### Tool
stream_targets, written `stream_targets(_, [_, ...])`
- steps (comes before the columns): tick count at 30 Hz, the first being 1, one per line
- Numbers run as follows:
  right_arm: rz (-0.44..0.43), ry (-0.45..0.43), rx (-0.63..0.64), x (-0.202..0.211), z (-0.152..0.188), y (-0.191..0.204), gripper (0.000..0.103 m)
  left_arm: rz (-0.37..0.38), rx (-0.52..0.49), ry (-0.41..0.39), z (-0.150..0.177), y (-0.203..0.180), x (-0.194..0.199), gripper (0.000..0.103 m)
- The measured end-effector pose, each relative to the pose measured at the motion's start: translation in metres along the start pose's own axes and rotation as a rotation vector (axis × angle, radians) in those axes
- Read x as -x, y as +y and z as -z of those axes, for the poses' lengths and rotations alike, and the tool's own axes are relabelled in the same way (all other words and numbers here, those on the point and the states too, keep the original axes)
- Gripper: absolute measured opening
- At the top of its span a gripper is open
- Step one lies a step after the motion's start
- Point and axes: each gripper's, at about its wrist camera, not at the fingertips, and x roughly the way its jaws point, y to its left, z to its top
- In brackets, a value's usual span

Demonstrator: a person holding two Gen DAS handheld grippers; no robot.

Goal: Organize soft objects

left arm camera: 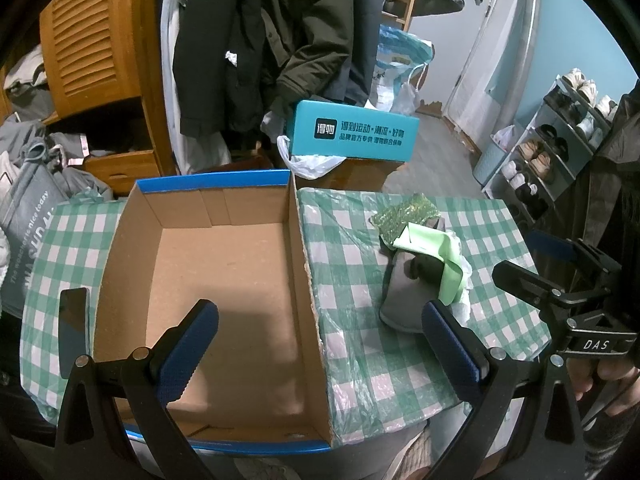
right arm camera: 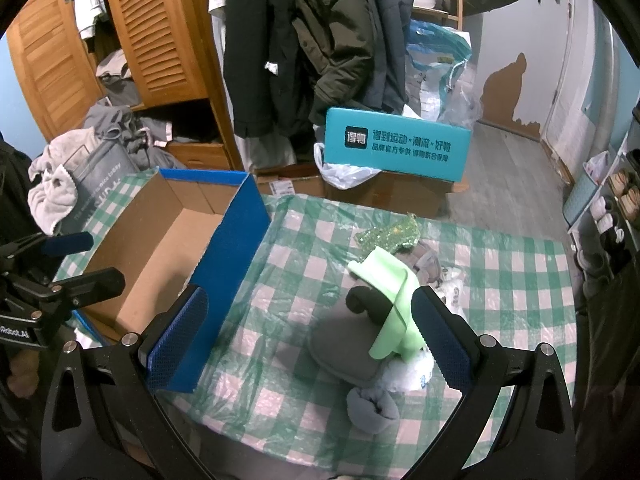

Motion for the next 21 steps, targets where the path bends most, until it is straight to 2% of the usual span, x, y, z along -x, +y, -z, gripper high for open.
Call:
stream_targets(5, [0.011, 0.012, -0.001, -0.004, 0.002, 0.000, 0.100, -0.005, 0.010, 0.019, 0.007, 0.000, -0.004, 0.103])
stream_targets(9, [0.020, 0.028, -0.013, -0.008, 0.008, -0.023, 0.100, -0.012, 0.014, 0.049, 0.014, -0.004, -0.011, 0.103])
stream_targets(21, [0.055, 0.095, -0.084, -0.030, 0.001, -0.076, 0.100, 0.029, -0.009, 0.125, -0.005, -0.022, -0.041, 0.102])
